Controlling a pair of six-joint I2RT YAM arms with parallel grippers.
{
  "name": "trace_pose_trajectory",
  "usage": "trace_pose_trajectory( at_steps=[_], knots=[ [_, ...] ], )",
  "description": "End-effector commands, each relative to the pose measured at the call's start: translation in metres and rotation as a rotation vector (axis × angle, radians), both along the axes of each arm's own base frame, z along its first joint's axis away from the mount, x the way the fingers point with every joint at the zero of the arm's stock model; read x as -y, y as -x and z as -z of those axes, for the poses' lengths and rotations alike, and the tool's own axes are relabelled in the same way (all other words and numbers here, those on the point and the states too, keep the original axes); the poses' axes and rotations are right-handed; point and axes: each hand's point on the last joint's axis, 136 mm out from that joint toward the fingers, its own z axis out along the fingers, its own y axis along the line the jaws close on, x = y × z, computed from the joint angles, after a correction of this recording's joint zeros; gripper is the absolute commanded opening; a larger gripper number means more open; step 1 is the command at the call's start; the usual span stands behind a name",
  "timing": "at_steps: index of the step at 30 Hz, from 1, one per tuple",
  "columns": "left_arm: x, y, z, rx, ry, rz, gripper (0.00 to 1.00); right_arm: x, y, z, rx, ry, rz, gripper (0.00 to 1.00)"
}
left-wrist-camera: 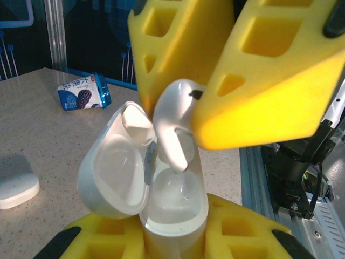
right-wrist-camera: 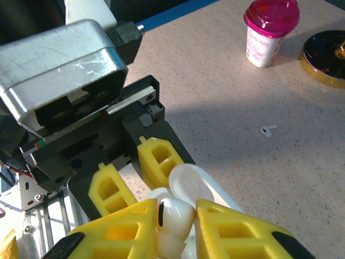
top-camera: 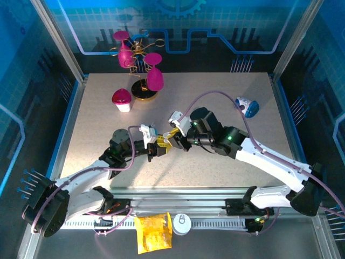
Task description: Insert wireless bluetooth earbuds into charging case
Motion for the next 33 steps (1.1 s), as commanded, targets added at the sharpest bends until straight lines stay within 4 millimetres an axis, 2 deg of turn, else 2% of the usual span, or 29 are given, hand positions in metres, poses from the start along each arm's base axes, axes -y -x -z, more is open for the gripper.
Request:
trace_pose_trajectory(
  at_steps=[1, 17, 21, 25, 33],
  knots=[
    [0.007, 0.005, -0.026, 0.058, 0.054, 0.056, 0.16, -0.016, 0.003, -0.019, 0.034, -0.063, -0.056, 0.21],
    [0.007, -0.001, -0.037, 0.052, 0.085, 0.028, 0.17, -0.02, 0.007, 0.0, 0.001, -0.041, -0.073, 0.22],
    [0.007, 0.0, -0.039, 0.055, 0.09, 0.033, 0.17, -0.014, 0.002, 0.001, 0.012, -0.026, -0.033, 0.32],
    [0.006, 0.001, -0.037, 0.054, 0.085, 0.034, 0.17, -0.007, -0.001, -0.011, 0.014, -0.05, 0.006, 0.43],
    [0.006, 0.002, -0.034, 0.067, 0.074, 0.036, 0.17, 0.008, 0.002, -0.046, 0.05, -0.141, 0.053, 0.56]
  ],
)
